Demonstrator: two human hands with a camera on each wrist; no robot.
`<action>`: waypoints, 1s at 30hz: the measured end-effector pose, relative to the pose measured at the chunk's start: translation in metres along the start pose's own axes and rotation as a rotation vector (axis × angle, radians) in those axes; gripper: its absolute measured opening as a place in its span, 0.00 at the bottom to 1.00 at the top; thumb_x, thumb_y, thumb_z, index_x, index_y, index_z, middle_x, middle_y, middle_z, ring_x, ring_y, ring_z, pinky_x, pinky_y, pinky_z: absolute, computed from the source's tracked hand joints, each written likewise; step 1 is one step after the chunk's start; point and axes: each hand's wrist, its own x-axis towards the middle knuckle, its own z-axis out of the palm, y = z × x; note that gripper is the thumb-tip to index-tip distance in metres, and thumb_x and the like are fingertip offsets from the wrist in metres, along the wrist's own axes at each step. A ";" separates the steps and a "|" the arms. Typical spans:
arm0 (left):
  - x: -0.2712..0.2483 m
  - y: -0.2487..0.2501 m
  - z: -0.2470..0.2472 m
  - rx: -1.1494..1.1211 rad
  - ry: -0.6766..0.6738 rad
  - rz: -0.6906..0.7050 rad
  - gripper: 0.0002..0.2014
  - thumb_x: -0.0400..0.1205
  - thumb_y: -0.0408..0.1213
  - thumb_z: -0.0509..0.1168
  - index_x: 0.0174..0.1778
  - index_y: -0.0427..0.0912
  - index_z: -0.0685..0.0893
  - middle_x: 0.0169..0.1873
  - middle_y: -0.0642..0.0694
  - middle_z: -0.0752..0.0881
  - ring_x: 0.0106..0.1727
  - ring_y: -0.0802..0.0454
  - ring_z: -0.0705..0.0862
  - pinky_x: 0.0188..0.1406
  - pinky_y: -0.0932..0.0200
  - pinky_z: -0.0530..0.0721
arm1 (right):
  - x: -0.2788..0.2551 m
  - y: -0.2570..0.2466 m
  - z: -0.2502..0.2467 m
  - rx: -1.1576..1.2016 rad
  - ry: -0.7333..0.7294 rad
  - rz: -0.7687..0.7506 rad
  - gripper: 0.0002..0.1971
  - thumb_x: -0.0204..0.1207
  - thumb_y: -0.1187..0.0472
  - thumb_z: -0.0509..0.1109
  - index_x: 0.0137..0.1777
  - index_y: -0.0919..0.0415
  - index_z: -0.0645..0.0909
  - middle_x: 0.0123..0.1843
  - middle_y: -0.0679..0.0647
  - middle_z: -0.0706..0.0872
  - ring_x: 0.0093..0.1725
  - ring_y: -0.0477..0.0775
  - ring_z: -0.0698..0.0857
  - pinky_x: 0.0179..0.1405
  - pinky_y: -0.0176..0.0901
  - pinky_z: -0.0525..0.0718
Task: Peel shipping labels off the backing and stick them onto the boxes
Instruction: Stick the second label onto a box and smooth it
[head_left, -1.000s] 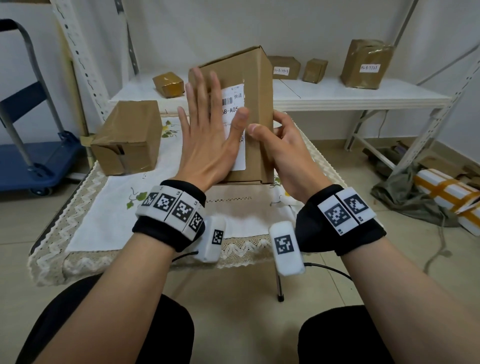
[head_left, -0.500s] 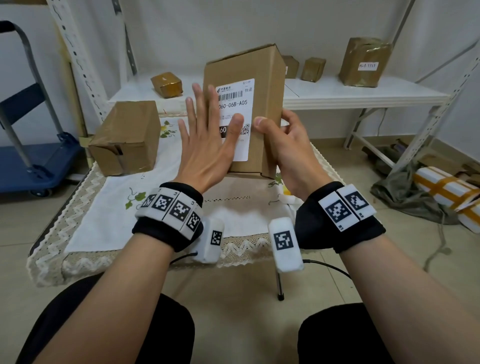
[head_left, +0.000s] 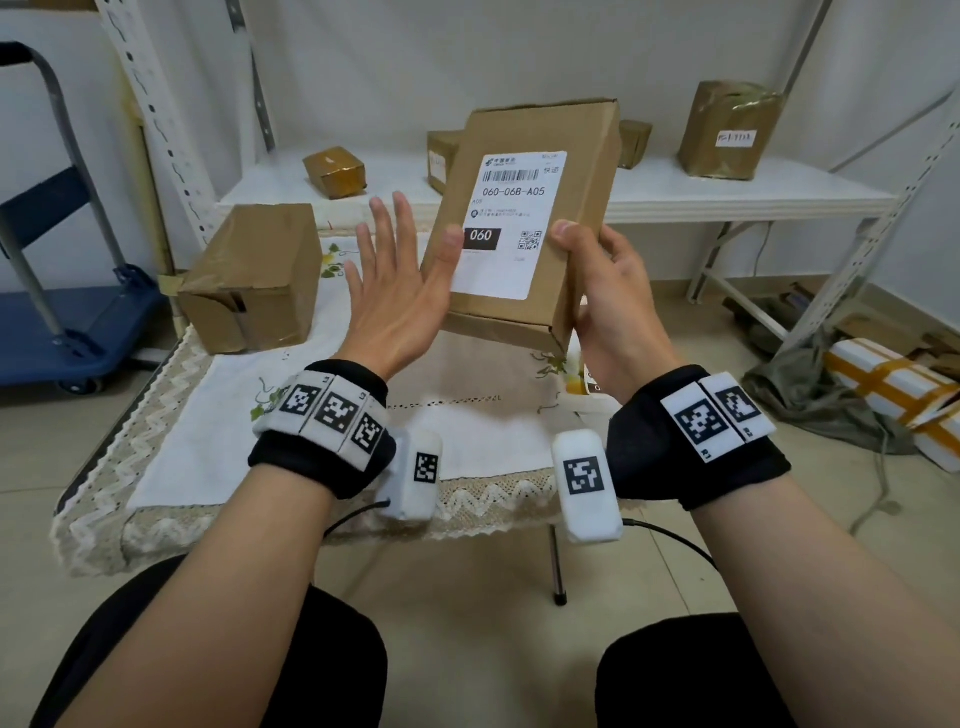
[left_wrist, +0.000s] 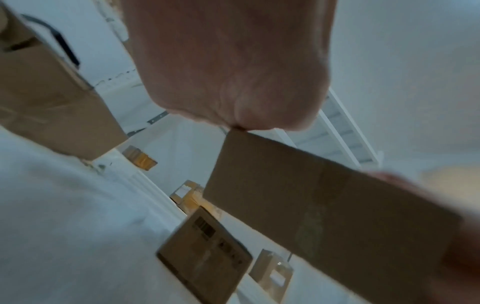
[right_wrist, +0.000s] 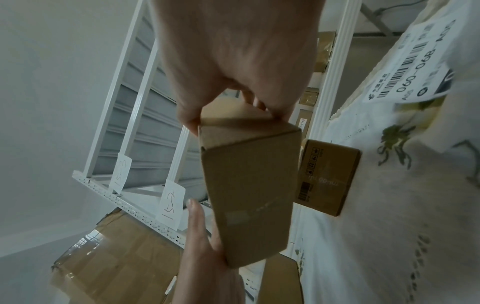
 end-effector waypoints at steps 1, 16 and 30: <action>0.000 0.000 -0.004 -0.088 -0.012 -0.059 0.43 0.86 0.71 0.43 0.90 0.53 0.36 0.90 0.49 0.37 0.90 0.47 0.35 0.88 0.35 0.36 | 0.001 0.000 -0.001 0.020 0.014 0.002 0.25 0.84 0.58 0.73 0.78 0.62 0.74 0.50 0.48 0.94 0.43 0.42 0.92 0.42 0.43 0.88; -0.009 0.009 -0.036 -1.073 -0.178 -0.361 0.16 0.82 0.44 0.75 0.63 0.42 0.87 0.57 0.46 0.90 0.56 0.53 0.90 0.59 0.48 0.91 | 0.010 0.006 -0.001 0.024 -0.069 0.057 0.23 0.88 0.45 0.66 0.78 0.53 0.75 0.68 0.52 0.90 0.67 0.58 0.89 0.58 0.52 0.82; 0.000 -0.019 -0.042 -1.170 -0.003 -0.686 0.16 0.82 0.45 0.73 0.64 0.49 0.81 0.56 0.41 0.84 0.55 0.40 0.88 0.36 0.42 0.94 | 0.008 0.022 0.006 -0.245 -0.302 0.242 0.26 0.87 0.42 0.65 0.81 0.52 0.75 0.78 0.53 0.81 0.69 0.58 0.87 0.70 0.59 0.87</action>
